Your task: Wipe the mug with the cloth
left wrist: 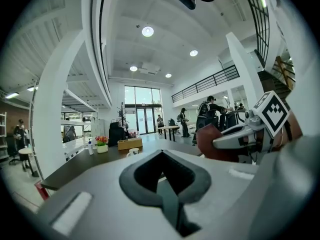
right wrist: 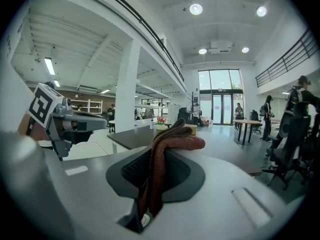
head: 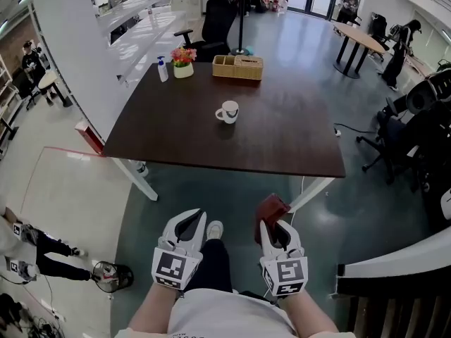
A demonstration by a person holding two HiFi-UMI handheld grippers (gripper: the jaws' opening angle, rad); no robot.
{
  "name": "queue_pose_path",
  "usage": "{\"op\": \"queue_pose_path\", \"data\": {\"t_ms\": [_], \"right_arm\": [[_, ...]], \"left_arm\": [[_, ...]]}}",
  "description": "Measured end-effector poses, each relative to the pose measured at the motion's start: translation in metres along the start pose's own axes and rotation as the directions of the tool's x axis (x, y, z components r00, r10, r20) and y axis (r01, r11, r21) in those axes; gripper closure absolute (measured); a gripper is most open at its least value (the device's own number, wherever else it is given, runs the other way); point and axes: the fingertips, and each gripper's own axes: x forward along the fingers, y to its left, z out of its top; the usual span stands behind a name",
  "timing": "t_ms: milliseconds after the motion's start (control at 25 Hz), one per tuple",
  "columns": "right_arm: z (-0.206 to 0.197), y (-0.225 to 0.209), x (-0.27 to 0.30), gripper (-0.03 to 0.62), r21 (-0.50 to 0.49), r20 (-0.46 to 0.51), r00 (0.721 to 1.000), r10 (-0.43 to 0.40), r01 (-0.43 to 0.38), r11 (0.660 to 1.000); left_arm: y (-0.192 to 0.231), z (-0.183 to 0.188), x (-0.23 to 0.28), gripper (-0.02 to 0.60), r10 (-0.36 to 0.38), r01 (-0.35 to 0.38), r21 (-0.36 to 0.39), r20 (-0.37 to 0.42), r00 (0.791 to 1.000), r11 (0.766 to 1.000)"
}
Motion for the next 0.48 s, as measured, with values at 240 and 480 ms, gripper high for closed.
{"op": "queue_pose_path", "data": {"t_ms": [240, 480], "right_arm": [[0.004, -0.029, 0.08, 0.517, 0.014, -0.041, 0.999, -0.022, 0.022, 1.0], [0.022, -0.072, 0.186, 0.516, 0.032, -0.092, 0.994, -0.065, 0.068, 0.997]], "left_arm": [[0.062, -0.019, 0.073, 0.581, -0.013, 0.012, -0.038, -0.035, 0.999, 0.999], [0.142, -0.028, 0.173, 0.581, -0.068, 0.065, -0.048, -0.066, 0.995, 0.997]]}}
